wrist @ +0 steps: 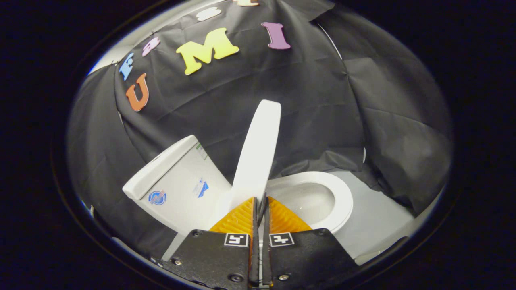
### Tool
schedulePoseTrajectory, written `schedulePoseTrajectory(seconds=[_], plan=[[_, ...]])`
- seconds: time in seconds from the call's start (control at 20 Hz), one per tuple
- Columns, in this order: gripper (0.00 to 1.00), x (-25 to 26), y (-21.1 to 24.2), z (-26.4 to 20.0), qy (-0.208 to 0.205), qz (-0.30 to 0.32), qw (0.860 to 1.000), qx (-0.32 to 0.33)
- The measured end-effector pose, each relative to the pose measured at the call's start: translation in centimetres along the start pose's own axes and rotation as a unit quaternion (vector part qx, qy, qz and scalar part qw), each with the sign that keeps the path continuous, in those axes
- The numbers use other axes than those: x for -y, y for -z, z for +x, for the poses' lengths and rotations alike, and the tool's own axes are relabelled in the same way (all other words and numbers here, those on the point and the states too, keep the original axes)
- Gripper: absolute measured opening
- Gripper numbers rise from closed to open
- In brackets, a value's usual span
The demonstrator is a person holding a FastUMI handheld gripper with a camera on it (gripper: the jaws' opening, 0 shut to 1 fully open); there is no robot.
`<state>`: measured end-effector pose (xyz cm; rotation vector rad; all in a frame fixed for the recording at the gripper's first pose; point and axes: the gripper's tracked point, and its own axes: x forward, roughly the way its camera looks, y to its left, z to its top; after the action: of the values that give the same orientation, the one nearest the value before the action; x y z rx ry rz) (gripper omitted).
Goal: Open the toilet lid.
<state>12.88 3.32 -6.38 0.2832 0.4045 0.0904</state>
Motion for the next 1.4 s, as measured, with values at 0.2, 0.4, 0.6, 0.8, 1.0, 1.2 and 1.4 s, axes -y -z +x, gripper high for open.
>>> schedulePoseTrajectory(seconds=[0.2, 0.4, 0.6, 0.8, 1.0, 1.2, 1.4], plan=[[0.06, -1.7, -0.3, 0.0, 0.003, -0.026, 1.0, 0.005], [0.06, -3.1, -0.6, -0.1, 0.007, -0.042, 0.999, 0.006], [0.06, -4.7, -0.6, -0.2, 0.004, -0.064, 0.998, 0.009], [0.06, -6.0, -0.6, -0.3, 0.004, -0.079, 0.997, 0.013], [0.07, -7.2, -0.6, -0.1, 0.003, -0.09, 0.996, 0.014], [0.06, -8.4, -0.6, 0.0, 0.004, -0.102, 0.995, 0.016], [0.07, -9.5, -0.6, 0.2, 0.004, -0.114, 0.993, 0.018]])
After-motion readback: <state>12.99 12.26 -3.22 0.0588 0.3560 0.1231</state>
